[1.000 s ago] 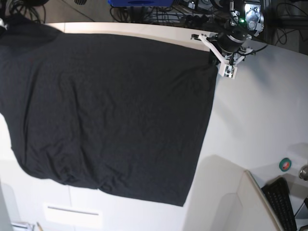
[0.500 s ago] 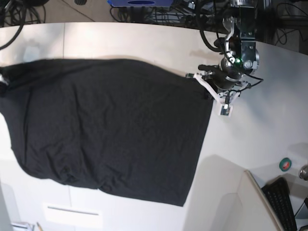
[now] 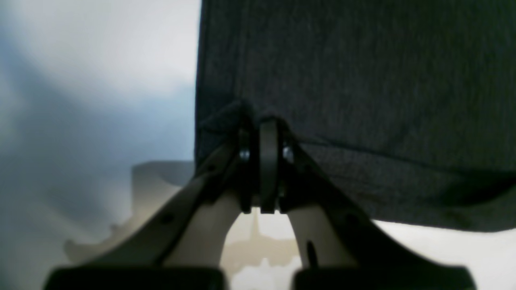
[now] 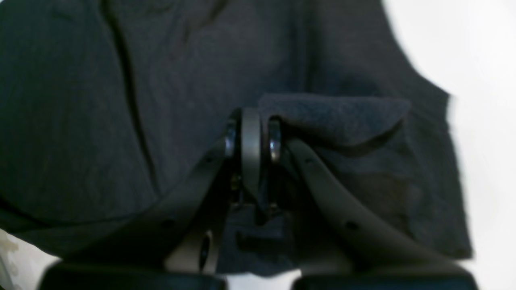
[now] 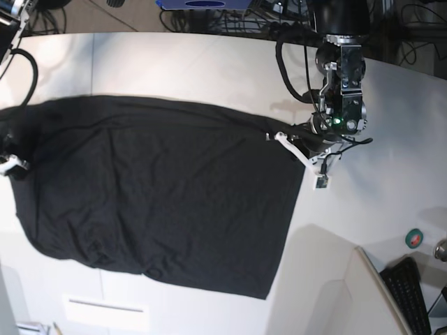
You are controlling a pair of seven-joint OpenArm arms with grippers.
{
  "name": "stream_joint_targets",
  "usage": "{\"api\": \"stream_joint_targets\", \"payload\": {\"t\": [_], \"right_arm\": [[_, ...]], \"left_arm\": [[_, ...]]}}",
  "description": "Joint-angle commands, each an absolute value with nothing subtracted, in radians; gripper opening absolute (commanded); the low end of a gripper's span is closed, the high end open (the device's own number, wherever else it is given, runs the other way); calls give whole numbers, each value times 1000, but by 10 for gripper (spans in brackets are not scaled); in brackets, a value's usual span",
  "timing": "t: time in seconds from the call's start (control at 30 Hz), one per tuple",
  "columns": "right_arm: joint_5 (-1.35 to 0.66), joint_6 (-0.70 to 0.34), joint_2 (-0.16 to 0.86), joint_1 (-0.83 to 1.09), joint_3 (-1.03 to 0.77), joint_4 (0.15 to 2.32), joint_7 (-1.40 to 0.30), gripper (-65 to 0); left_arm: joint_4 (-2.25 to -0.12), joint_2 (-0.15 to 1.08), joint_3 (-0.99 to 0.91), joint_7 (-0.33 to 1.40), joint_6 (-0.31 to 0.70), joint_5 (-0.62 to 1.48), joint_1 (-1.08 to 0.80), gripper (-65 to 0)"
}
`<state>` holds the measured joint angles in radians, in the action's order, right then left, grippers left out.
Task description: Layout the t-shirt on the table in an organized manner, then fold the t-shirt properly
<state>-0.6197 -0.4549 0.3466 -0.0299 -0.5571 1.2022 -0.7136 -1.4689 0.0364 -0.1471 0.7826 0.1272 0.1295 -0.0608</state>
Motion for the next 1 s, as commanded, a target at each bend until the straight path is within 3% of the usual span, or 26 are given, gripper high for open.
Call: {"api": "stream_joint_targets", "payload": {"t": [0.0,0.23,0.43,0.57,0.8,0.97], "right_arm": [[-630,-458,374,-56,-558,1201,-680,-650],[-630,-458,374,-116,-547,1145,-642,-650],[-630,-458,392,-176,-547,1086,-641,-650],[-622,-458,395,-213,-547,1032,-621,-650],[-374,-458,341,-277,-558,974,-532,-650],[-367,-458,337,-280,-558,969,-532,-650]], "left_arm": [[-1483,39,-151,766,111,131,-47,-650],[-1481,36,-150,766,101,134,8,-650],[-1478,22,-151,765,24,136,59,-650],[-1386,21,-150,765,24,136,107,-650],[-1241,21,-140,670,24,134,159,-650],[-1193,21,-140,670,24,134,183,-650]]}}
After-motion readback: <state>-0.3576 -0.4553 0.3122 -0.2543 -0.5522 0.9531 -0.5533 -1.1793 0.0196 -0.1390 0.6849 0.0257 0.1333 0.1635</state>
